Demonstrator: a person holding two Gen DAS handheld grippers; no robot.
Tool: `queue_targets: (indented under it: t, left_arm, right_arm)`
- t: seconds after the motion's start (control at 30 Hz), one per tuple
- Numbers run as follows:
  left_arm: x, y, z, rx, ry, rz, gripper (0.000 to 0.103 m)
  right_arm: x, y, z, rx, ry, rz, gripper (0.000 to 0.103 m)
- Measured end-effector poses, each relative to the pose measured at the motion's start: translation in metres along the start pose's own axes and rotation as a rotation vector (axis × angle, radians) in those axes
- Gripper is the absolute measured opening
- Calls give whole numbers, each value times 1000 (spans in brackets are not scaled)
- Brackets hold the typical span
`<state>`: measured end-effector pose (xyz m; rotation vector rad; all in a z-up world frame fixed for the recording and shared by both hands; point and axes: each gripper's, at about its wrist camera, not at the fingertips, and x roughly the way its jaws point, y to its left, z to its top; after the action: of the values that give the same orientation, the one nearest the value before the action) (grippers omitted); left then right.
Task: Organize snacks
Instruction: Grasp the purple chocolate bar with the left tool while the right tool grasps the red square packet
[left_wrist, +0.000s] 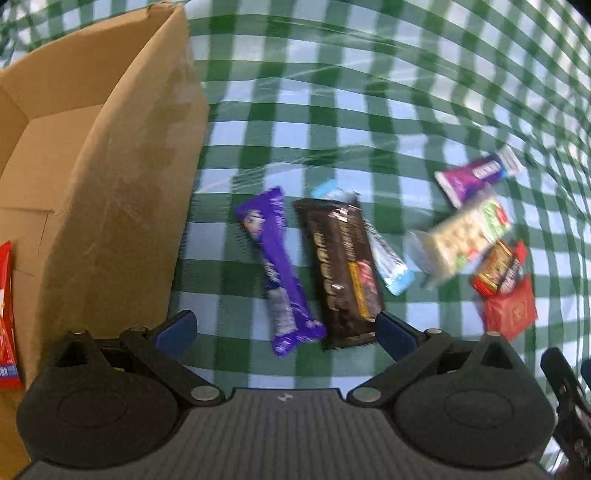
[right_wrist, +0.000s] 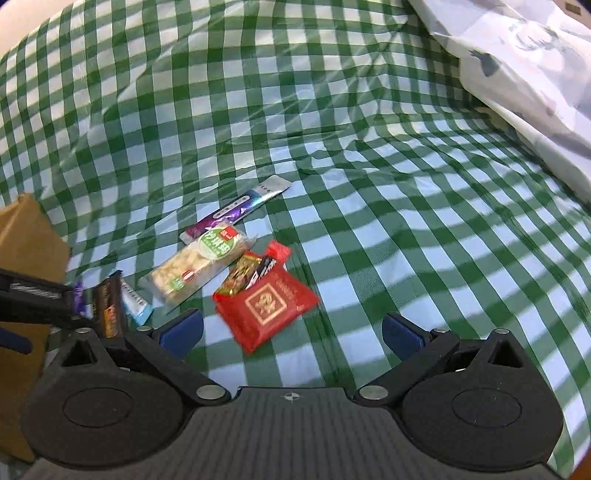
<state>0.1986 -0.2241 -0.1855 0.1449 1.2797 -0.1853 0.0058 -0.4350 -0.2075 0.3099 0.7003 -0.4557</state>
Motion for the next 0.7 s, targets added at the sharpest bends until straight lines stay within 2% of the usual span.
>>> queue_targets:
  t: [0.1, 0.17, 0.3, 0.47, 0.5, 0.53, 0.57, 0.6, 0.63, 0.7]
  left_arm:
    - [10, 11, 7, -54, 21, 18, 103]
    - [18, 15, 11, -84, 26, 33, 103]
    - [34, 13, 15, -85, 33, 66, 103]
    - [41, 19, 18, -153, 3, 49, 102]
    - [40, 21, 19, -170, -4, 46, 97]
    - [37, 24, 18, -192, -21, 48, 73]
    - [36, 27, 18, -207, -30, 52, 56]
    - [37, 33, 18, -212, -15, 31, 30]
    - [39, 37, 18, -217, -2, 22, 20]
    - [36, 42, 18, -201, -10, 21, 16]
  right_arm:
    - [28, 7, 7, -28, 38, 7, 102]
    - [45, 9, 9, 9, 76, 15, 102]
    - [67, 14, 12, 80, 95, 30, 102]
    - [88, 26, 9, 83, 121, -15, 102]
    - [88, 29, 8, 65, 105, -31, 103]
    - [89, 32, 7, 36, 98, -42, 103]
    - [90, 36, 5, -3, 95, -57, 100]
    - [88, 41, 2, -43, 84, -84, 95]
    - [87, 43, 1, -75, 74, -99, 89]
    - [81, 44, -5, -94, 55, -84, 86]
